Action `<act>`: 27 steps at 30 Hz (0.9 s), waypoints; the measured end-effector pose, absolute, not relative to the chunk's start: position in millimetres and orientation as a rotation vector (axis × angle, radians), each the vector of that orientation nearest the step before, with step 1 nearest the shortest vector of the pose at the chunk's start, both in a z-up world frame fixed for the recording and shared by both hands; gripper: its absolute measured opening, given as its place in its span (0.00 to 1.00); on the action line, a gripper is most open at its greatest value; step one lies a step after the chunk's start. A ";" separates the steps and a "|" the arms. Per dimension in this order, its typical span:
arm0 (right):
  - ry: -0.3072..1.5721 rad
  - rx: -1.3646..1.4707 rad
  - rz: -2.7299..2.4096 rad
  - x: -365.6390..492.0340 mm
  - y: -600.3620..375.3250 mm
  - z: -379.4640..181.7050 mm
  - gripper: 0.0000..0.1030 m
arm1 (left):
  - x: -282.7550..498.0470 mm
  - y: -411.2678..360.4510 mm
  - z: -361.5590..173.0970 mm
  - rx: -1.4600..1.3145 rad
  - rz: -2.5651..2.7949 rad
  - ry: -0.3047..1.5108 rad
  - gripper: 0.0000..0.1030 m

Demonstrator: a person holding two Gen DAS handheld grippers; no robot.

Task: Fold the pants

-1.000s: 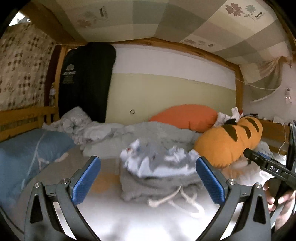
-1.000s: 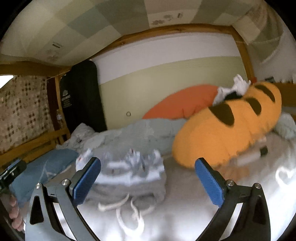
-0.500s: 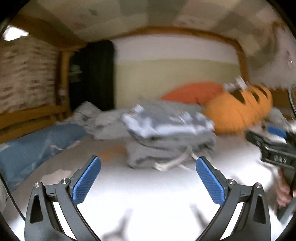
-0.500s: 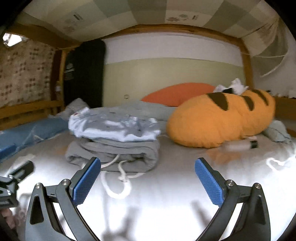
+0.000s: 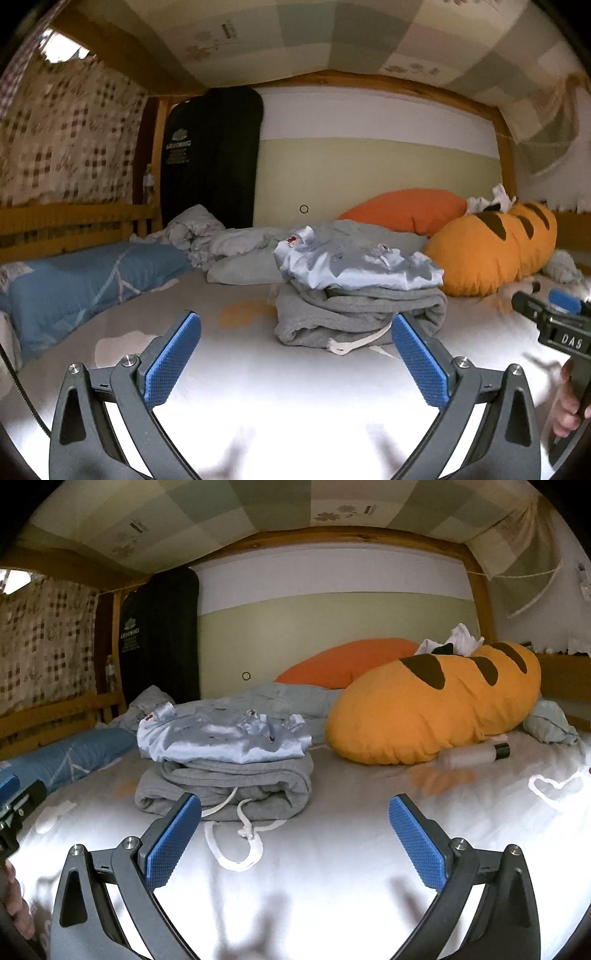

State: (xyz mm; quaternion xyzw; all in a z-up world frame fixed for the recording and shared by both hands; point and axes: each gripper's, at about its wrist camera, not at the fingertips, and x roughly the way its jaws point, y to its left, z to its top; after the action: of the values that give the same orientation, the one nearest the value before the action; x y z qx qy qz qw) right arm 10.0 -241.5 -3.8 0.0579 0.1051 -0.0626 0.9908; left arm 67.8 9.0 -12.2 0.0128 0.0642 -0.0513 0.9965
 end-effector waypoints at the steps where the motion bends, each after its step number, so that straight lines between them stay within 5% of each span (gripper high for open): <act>1: 0.216 0.105 -0.125 11.1 -239.4 -4.1 0.99 | 68.4 5.7 -12.8 0.041 -0.102 0.132 0.99; 27: 0.222 0.035 -0.118 16.2 -224.8 -4.0 0.99 | 71.9 0.1 -13.0 0.055 -0.121 0.161 0.99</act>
State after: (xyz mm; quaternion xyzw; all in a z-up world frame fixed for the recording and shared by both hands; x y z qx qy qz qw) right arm 16.2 -224.8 -4.0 0.0172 0.1106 -0.0590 0.9920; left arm 71.9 0.1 -13.0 0.0274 0.0804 -0.0605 0.9945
